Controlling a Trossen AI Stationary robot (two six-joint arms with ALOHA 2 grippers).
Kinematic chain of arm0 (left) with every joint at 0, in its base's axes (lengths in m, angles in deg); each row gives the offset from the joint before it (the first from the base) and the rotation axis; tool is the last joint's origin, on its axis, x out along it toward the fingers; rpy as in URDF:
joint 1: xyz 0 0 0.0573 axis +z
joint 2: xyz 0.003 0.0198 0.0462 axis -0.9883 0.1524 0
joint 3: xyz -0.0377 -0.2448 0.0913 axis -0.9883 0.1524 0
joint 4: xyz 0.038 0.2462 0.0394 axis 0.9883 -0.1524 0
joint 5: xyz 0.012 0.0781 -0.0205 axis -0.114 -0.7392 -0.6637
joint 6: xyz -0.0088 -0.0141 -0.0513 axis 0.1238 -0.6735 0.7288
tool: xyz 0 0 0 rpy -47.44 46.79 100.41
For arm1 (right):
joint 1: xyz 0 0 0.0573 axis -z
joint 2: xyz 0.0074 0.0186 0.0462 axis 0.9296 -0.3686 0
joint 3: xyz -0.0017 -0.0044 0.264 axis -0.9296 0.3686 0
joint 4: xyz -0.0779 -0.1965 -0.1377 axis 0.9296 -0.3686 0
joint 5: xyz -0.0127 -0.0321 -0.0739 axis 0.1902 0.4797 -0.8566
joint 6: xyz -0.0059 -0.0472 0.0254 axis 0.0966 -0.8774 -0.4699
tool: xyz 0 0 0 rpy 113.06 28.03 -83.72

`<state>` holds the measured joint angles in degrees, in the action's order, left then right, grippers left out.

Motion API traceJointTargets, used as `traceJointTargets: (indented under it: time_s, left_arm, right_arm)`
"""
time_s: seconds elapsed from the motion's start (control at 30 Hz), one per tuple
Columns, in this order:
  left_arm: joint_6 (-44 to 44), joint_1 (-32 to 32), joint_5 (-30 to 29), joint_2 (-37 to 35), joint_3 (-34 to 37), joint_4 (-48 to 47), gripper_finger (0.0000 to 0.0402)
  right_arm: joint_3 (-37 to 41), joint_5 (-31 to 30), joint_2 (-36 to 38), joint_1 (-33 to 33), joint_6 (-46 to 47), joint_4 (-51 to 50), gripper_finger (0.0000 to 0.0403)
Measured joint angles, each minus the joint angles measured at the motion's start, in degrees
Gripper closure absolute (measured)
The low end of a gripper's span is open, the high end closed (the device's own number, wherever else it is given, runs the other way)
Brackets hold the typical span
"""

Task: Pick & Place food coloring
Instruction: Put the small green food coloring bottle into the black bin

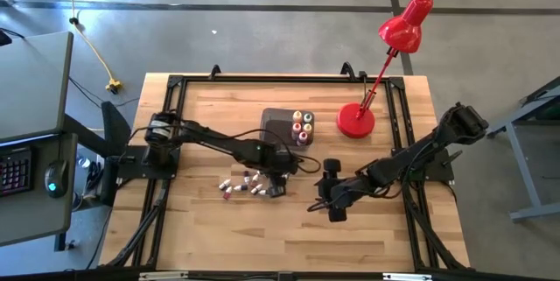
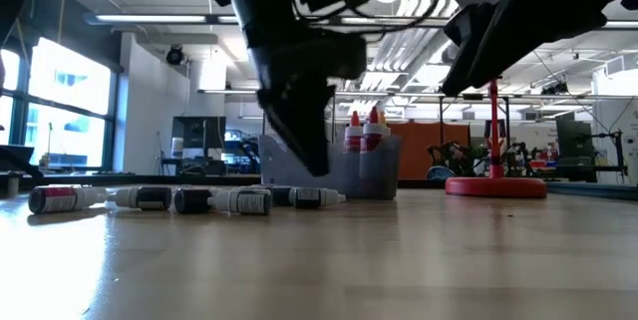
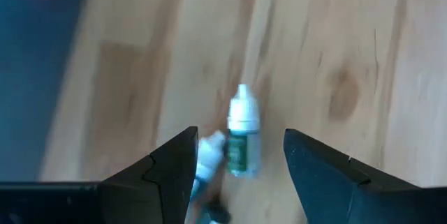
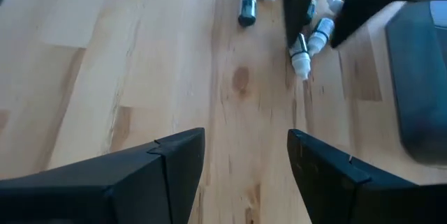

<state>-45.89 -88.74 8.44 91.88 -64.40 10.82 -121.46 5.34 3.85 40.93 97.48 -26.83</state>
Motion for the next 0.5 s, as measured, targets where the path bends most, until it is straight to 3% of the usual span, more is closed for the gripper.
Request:
traceJointTargets:
  time_s: [0.2,0.5]
  left_arm:
    - [-0.09,0.00,1.19,2.70,-0.31,4.30,0.0193]
    - [-0.15,-0.02,1.23,4.90,-0.32,3.49,0.0193]
  right_arm:
    - [0.00,-0.34,0.00,0.00,0.10,-0.21,0.0204]
    - [0.00,-0.38,0.02,0.00,0.07,-0.22,0.0204]
